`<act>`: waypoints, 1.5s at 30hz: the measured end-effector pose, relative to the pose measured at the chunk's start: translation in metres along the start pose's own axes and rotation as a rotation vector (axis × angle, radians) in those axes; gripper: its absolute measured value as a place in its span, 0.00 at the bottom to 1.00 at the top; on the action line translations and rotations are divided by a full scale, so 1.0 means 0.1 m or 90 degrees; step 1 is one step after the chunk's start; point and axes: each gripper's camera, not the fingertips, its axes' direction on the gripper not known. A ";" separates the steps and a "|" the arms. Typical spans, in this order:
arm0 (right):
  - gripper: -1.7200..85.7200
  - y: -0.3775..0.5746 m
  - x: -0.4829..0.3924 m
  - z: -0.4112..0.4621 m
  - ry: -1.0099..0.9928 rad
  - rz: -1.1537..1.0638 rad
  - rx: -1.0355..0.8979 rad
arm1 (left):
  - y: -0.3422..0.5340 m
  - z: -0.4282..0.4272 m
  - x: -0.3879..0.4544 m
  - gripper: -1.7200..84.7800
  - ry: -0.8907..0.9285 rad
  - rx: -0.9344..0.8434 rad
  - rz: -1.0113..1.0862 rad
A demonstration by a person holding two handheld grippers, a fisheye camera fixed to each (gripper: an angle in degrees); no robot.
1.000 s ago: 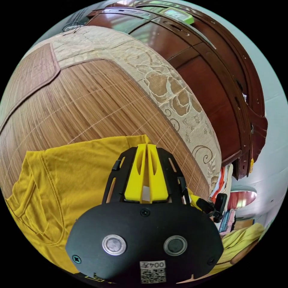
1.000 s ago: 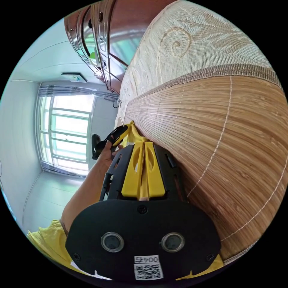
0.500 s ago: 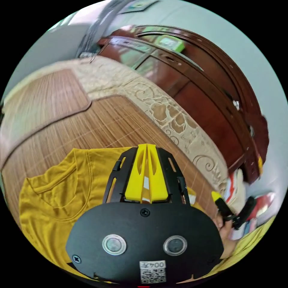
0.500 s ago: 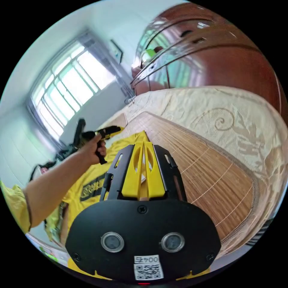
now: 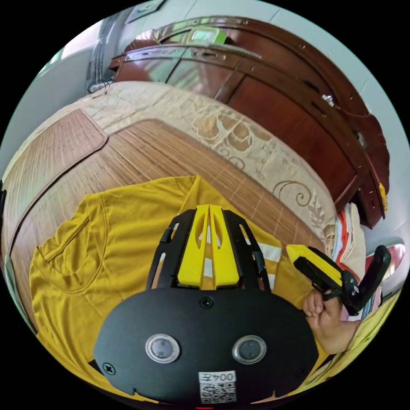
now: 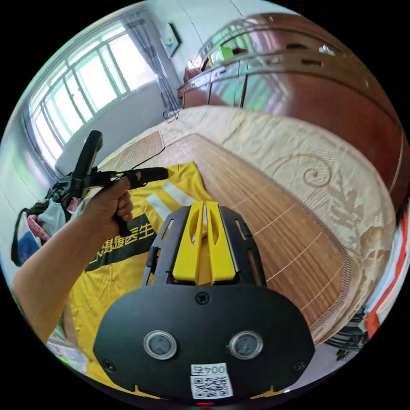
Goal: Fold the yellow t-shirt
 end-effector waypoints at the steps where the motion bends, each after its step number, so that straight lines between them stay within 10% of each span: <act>1: 0.06 -0.01 -0.06 -0.02 0.008 -0.013 0.009 | 0.12 -0.27 0.08 0.03 0.027 0.022 -0.004; 16: 0.08 -0.28 -0.44 -0.01 -0.084 -0.058 -0.014 | 3.58 -3.28 0.68 0.03 -0.110 0.024 -0.391; 32: 0.07 0.29 0.79 -1.31 -0.225 -0.008 -0.136 | 3.82 -4.16 1.64 0.09 -0.121 0.077 -0.492; 45: 0.08 1.02 -0.05 -1.12 -0.260 -0.116 -0.266 | 3.35 -5.33 2.43 0.03 -0.136 0.116 -0.402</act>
